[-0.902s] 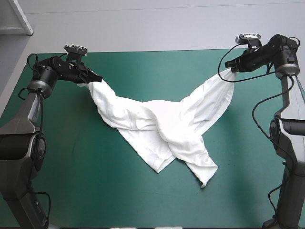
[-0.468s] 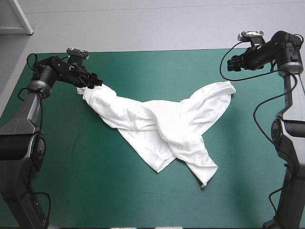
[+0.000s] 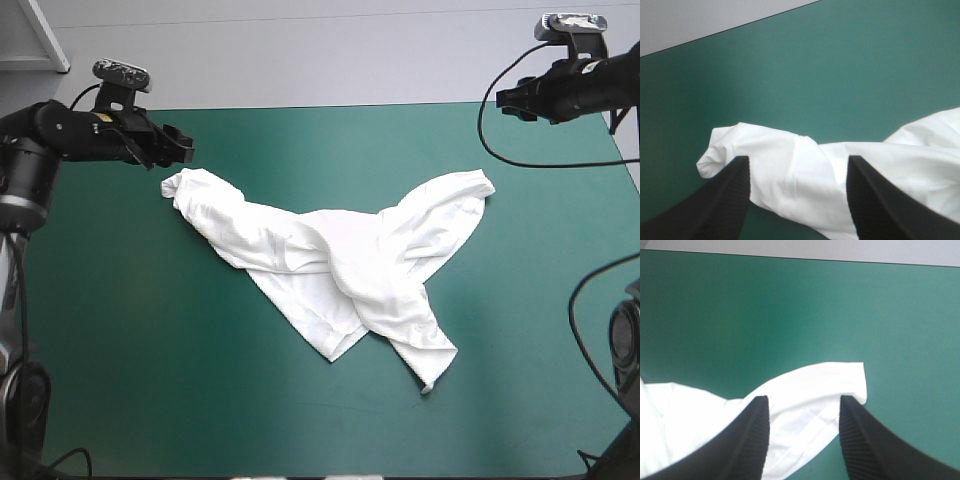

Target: Fold the cloth

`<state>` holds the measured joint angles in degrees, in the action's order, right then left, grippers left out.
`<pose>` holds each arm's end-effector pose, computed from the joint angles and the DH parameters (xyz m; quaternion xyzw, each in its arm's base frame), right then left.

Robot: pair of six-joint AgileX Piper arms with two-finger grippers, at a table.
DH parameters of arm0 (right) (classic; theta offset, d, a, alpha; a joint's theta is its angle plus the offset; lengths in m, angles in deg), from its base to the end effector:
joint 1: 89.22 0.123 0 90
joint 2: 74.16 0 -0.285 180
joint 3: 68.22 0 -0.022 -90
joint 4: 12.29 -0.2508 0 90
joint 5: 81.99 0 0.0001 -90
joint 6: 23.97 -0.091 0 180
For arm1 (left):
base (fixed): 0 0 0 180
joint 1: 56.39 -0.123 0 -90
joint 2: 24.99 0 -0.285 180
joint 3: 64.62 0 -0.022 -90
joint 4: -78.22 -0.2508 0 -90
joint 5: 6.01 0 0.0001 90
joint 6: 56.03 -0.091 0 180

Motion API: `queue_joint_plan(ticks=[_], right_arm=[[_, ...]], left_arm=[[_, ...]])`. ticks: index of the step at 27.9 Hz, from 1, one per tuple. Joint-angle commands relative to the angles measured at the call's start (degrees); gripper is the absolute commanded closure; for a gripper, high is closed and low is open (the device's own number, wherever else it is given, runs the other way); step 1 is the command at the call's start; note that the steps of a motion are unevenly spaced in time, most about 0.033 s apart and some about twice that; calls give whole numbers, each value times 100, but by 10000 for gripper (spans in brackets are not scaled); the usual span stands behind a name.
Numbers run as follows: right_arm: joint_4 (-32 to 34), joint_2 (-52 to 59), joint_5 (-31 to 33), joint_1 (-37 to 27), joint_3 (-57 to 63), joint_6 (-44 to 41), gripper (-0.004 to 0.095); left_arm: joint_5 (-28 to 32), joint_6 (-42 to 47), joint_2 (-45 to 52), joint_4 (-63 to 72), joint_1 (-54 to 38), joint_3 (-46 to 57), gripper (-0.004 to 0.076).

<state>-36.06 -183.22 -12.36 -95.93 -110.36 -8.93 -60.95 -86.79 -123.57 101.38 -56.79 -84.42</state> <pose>0.3763 -0.0096 0.4515 -0.0709 0.9063 0.1339 0.3946 0.3490 -0.0269 0.4181 0.1959 0.8803 -0.0858 0.4236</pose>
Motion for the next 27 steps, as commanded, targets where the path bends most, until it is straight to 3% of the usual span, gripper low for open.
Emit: queue_joint_plan(ticks=[1, 13, 19, 24, 27], right_arm=[[9, 1101, -193, -36, 782, 58, 521], [-74, 3598, -203, -36, 3602, 232, 521], [-487, 4407, -203, -36, 4576, 389, 521], [-795, 4938, -306, -36, 5388, 701, 521], [-1315, 5113, -292, -36, 5898, 845, 521]], left_arm=[[196, -40, 950, 467, 8, 567, 325], [330, -56, 3417, 1083, 8, 3585, 325], [306, -150, 4063, 1384, 8, 4415, 325], [455, -150, 4358, 1137, 8, 4589, 325], [644, -38, 4362, 869, 8, 4589, 325]])
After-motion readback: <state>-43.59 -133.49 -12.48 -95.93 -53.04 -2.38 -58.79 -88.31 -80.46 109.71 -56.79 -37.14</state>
